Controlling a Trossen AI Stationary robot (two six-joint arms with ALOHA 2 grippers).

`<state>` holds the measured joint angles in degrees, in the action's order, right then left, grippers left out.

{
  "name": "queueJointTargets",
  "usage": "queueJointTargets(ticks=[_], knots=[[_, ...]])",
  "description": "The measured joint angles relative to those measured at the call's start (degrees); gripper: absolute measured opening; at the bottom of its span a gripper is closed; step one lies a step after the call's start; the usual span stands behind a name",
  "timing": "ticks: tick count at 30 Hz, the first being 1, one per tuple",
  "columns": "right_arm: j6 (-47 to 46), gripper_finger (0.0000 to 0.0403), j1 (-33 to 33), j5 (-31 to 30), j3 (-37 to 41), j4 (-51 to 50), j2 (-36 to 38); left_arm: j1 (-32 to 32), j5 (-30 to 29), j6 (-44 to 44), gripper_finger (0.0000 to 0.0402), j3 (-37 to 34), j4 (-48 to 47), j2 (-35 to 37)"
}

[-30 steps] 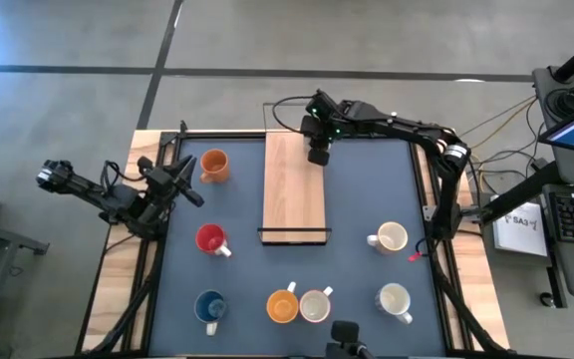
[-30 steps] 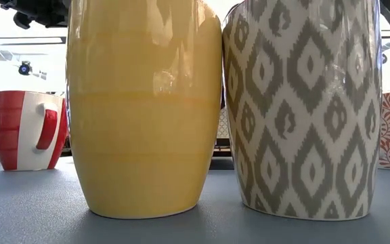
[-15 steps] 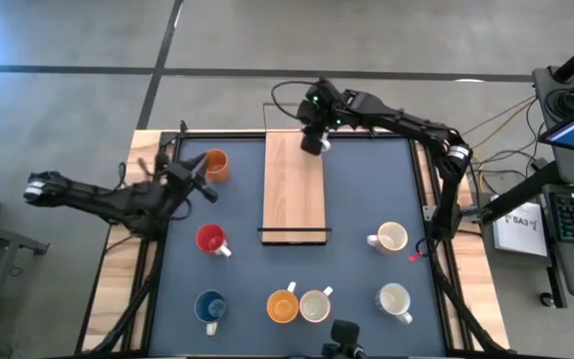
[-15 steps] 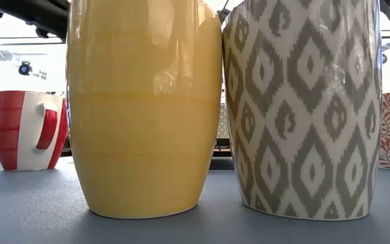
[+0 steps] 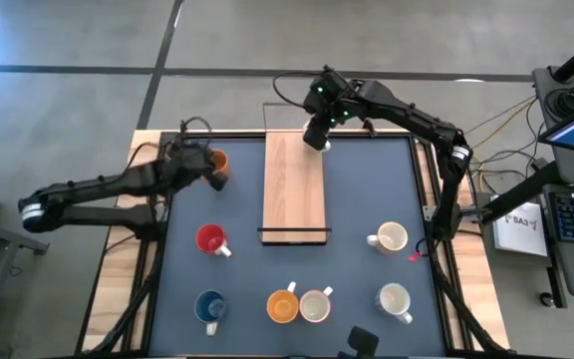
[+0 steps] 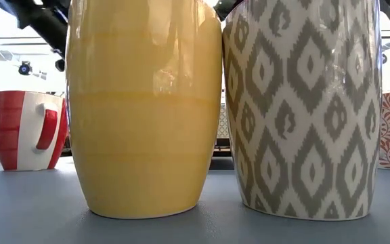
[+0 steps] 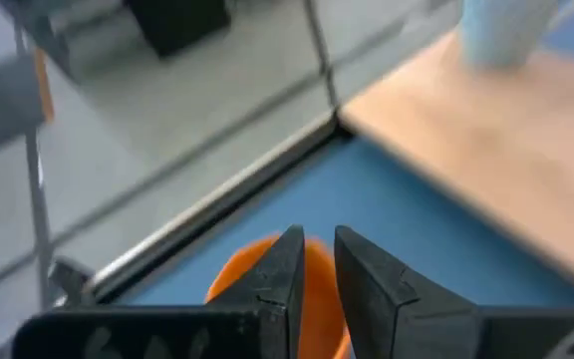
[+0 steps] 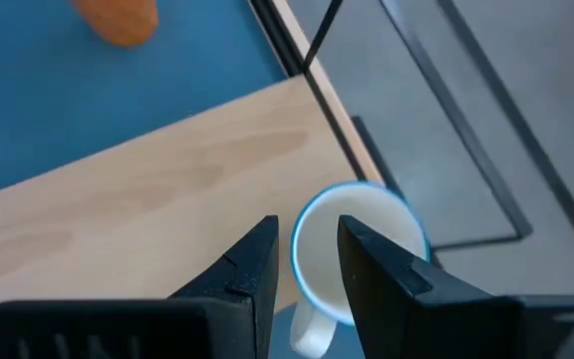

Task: Place coffee mugs
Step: Put the orange mug on the shelf

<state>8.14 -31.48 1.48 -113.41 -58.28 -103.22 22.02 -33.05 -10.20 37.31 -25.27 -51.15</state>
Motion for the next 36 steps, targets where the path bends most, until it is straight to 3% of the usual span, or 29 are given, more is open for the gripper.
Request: queueJointTargets(ticks=[8, 10, 19, 30, 36], knots=[[-0.81, 0.0095, -0.02, 0.0, 0.2, -5.15, 0.0, 9.93, 21.53, 6.31, 0.0042, 5.57, -7.47, -9.0], [-0.81, 0.0095, -0.02, 0.0, 0.2, -5.52, 0.0, 11.24, 24.08, 7.86, 0.0042, 6.19, -7.42, -11.25], [-0.7, 0.0095, 0.02, 0.0, 0.22, -6.34, 0.0, 12.97, 24.56, 11.07, 0.0042, 8.73, -7.84, -20.15], [0.13, 0.0095, 0.11, 0.0, 0.26, -6.53, 0.0, 13.12, 20.35, 8.9, 0.0042, 9.0, -7.79, -26.54], [0.37, 0.0095, 0.09, 0.0, 0.26, -6.49, 0.0, 13.01, 21.28, 8.96, 0.0012, 9.06, -7.75, -27.4]])
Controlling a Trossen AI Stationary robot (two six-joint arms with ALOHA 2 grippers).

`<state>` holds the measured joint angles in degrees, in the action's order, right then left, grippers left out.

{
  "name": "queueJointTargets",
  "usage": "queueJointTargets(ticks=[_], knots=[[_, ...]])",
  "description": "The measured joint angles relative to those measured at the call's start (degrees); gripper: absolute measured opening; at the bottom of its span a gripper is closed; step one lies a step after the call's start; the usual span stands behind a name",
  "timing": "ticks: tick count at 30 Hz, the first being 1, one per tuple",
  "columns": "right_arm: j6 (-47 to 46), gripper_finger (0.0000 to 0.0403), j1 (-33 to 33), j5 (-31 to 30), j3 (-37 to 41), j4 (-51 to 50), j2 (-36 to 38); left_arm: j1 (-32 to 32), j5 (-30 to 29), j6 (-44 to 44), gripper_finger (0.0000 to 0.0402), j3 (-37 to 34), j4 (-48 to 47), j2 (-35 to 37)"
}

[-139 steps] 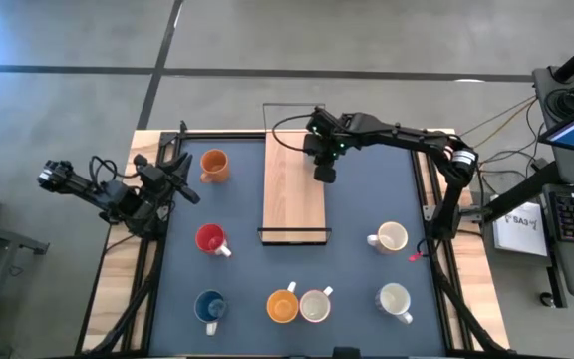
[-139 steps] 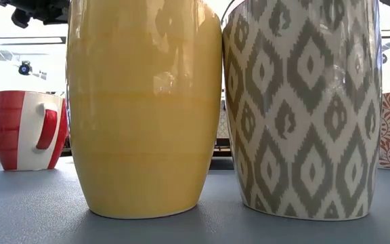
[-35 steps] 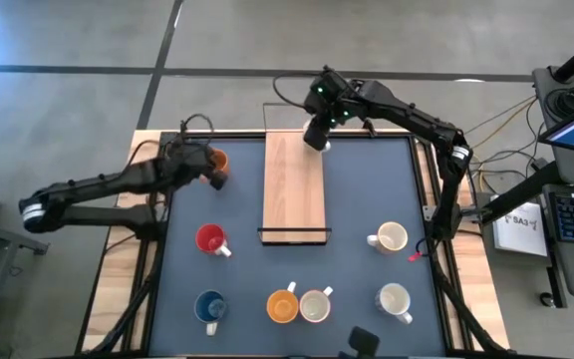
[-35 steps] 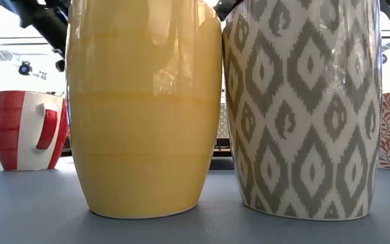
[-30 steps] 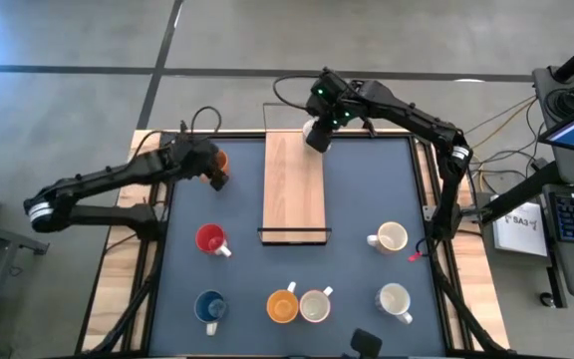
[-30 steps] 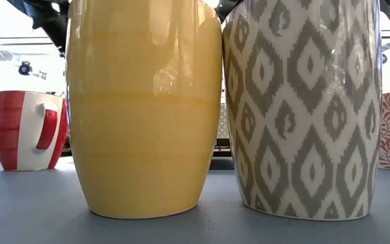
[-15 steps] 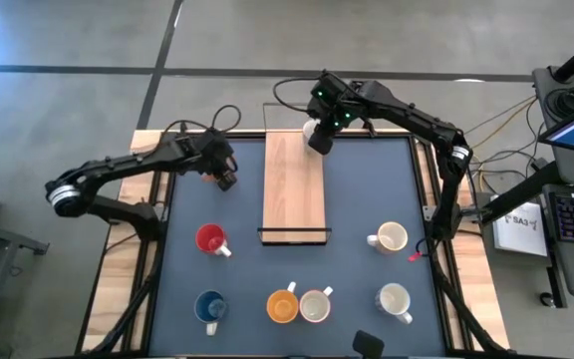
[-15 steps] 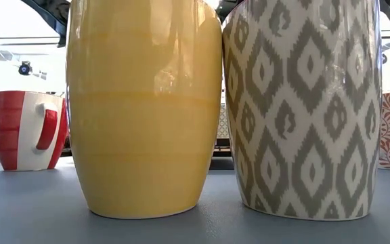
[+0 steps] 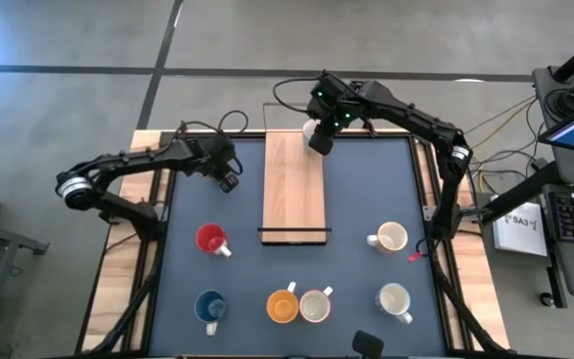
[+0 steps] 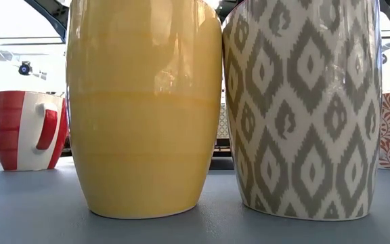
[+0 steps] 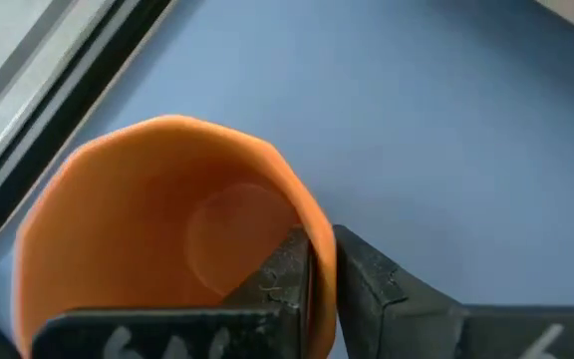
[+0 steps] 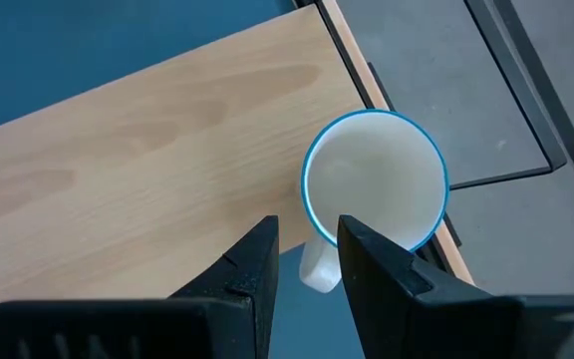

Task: Place coffee mugs
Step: Put the orange mug on the shelf

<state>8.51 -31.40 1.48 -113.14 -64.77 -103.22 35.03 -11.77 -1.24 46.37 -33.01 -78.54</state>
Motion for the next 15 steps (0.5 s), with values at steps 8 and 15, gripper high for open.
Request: queueJointTargets(ticks=[8, 15], knots=[[0.02, 0.0095, 0.0, 0.0, 0.0, 0.07, 0.0, -0.18, 3.55, -0.32, 0.001, 2.69, -0.87, 0.47], [0.02, 0.0095, 0.0, -0.01, 0.0, 0.04, -0.02, -2.6, 10.06, 4.83, 0.0009, 9.7, -0.2, 0.25]])
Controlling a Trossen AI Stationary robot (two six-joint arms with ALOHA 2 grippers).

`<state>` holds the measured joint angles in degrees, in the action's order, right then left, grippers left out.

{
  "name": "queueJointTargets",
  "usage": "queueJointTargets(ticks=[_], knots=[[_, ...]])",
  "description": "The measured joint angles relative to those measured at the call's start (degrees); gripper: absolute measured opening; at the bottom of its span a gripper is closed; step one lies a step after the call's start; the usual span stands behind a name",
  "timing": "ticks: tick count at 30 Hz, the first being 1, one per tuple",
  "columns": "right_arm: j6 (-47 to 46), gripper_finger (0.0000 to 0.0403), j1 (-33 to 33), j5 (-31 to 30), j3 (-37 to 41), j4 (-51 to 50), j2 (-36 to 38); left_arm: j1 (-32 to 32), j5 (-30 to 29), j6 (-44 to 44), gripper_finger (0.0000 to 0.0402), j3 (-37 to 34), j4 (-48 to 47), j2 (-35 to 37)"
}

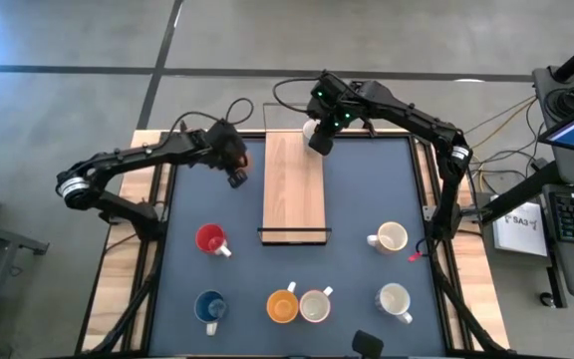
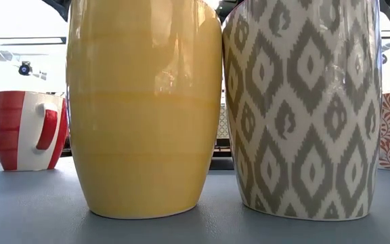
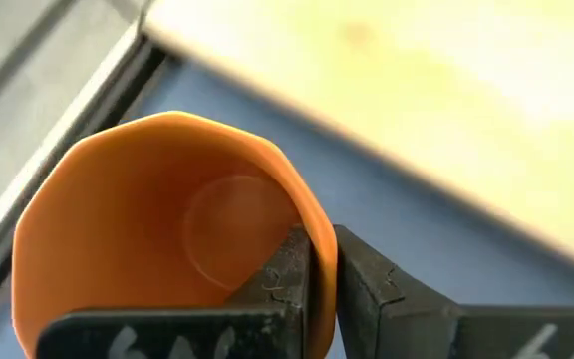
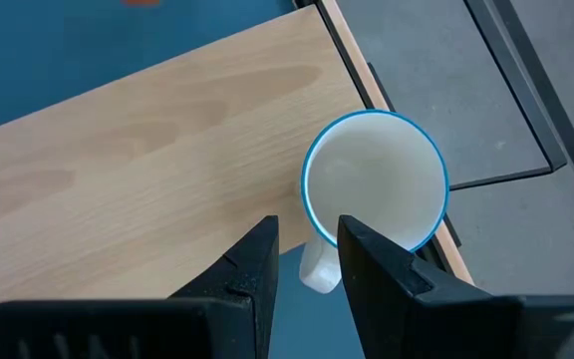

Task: Place coffee mugs
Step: Put the orange mug on the shelf

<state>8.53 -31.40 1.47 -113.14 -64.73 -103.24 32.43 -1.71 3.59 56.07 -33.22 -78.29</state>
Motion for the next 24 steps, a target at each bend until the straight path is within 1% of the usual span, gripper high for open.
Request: queueJointTargets(ticks=[4, 8, 14, 20, 24], knots=[[-0.1, 0.0095, 0.0, -0.01, 0.0, 0.02, 0.0, -2.56, -0.34, 2.06, 0.001, 4.01, 0.11, -1.54], [-1.07, 0.0095, 0.0, -0.01, 0.02, 0.0, 0.0, -4.65, -0.34, 3.29, 0.0014, 8.07, 0.13, -5.33], [-1.92, 0.0095, 0.0, 0.0, 0.02, -1.51, 0.0, -5.23, -0.61, 4.43, 0.0014, 14.69, -0.91, -13.2], [-1.98, 0.0095, 0.0, -0.01, 0.04, -4.51, -0.04, -5.25, -0.55, 8.37, 0.0014, 19.99, -1.37, -18.76], [-1.94, 0.0095, 0.0, -0.01, 0.15, -4.57, -0.04, -5.25, -0.45, 10.52, 0.0014, 22.78, -1.45, -22.16]])
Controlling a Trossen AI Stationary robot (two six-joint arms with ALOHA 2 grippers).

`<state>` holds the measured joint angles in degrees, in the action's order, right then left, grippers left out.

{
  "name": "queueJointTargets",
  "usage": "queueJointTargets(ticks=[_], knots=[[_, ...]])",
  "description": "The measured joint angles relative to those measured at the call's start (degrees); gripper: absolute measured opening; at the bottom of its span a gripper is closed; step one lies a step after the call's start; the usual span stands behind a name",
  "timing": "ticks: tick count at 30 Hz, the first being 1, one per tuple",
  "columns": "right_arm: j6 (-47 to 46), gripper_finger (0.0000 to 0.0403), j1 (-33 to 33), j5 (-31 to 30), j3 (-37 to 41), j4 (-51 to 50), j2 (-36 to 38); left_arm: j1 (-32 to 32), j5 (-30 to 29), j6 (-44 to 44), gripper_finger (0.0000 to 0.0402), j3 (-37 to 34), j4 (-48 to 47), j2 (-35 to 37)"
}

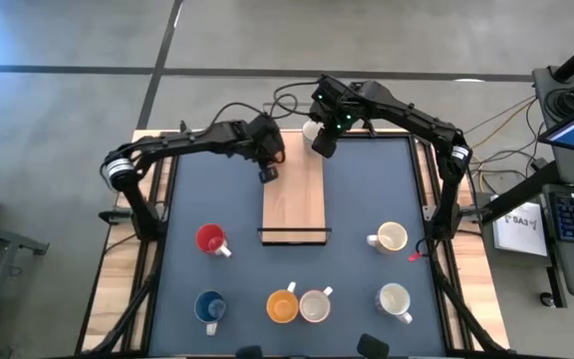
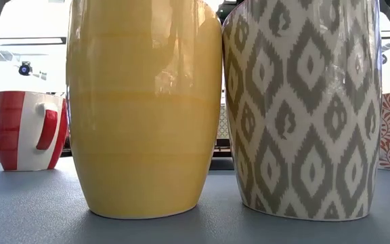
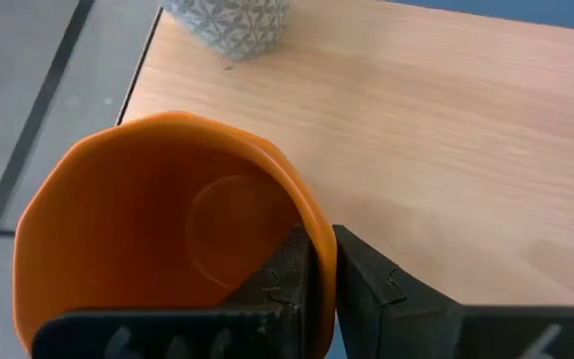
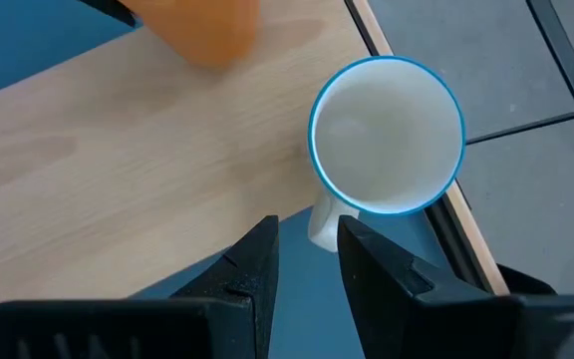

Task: Place coffee mugs
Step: Put the orange mug on the shelf

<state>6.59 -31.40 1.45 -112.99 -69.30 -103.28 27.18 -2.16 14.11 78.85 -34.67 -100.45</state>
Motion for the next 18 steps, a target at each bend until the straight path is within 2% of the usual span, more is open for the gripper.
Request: queueJointTargets(ticks=[7, 18], knots=[[0.0, 0.0095, 0.0, 0.0, 0.0, 0.01, 0.0, 0.02, -0.16, 1.03, 0.0021, 4.7, -0.39, -4.64], [0.78, 0.0095, 0.0, -0.02, 0.02, -0.66, 0.0, 0.02, 0.16, -0.3, 0.0075, 7.82, -5.84, -4.49]])
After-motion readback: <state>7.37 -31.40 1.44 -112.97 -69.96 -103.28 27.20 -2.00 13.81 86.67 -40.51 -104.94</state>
